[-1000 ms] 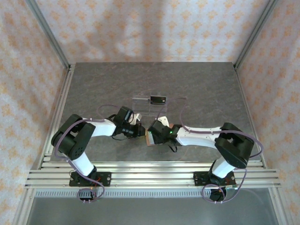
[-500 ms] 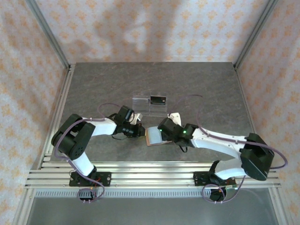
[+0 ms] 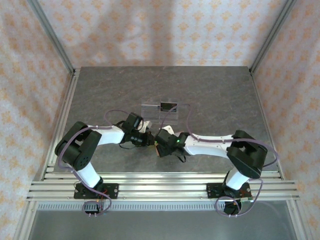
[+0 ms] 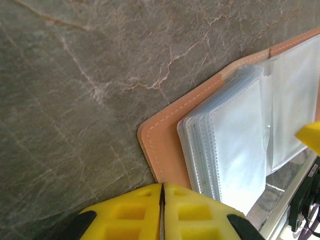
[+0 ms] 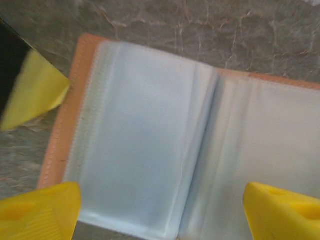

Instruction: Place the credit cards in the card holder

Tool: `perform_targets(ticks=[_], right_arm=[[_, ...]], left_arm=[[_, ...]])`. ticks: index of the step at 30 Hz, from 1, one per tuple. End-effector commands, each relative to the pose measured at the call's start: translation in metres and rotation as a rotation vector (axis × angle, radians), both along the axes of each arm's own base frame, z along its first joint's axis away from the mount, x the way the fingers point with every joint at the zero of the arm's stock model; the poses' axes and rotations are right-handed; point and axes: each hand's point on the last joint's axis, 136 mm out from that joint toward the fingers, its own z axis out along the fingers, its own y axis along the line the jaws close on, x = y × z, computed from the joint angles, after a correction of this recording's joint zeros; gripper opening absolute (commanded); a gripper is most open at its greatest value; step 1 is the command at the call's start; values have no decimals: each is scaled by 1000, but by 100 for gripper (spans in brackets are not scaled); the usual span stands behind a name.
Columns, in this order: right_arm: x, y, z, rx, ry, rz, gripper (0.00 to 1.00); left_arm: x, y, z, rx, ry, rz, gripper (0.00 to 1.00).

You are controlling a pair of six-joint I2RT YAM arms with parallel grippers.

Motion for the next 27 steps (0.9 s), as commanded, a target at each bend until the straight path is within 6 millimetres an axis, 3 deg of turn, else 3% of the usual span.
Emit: perform_targets(ticks=[1,5,12,19,25,27], right_arm=[[4,-7,-11,-31,-14,-43,84],[-1,-16,-23,-47,6,-80,84],[5,-38,-2,-77,-74,-143,76],[12,-67,6,-115,-129,-262,65],[17,-102,36,-86,-219,-442,75],[17,-103,44,-26,-208,-447,78]], left_arm=[[-7,6,-10,41,31,4,13],[-6,6,-11,45,32,-4,13],[-7,6,-12,45,31,-5,13],[-10,5,-7,33,30,-7,13],[-9,6,5,36,6,-16,13],[-10,6,7,38,10,-20,13]])
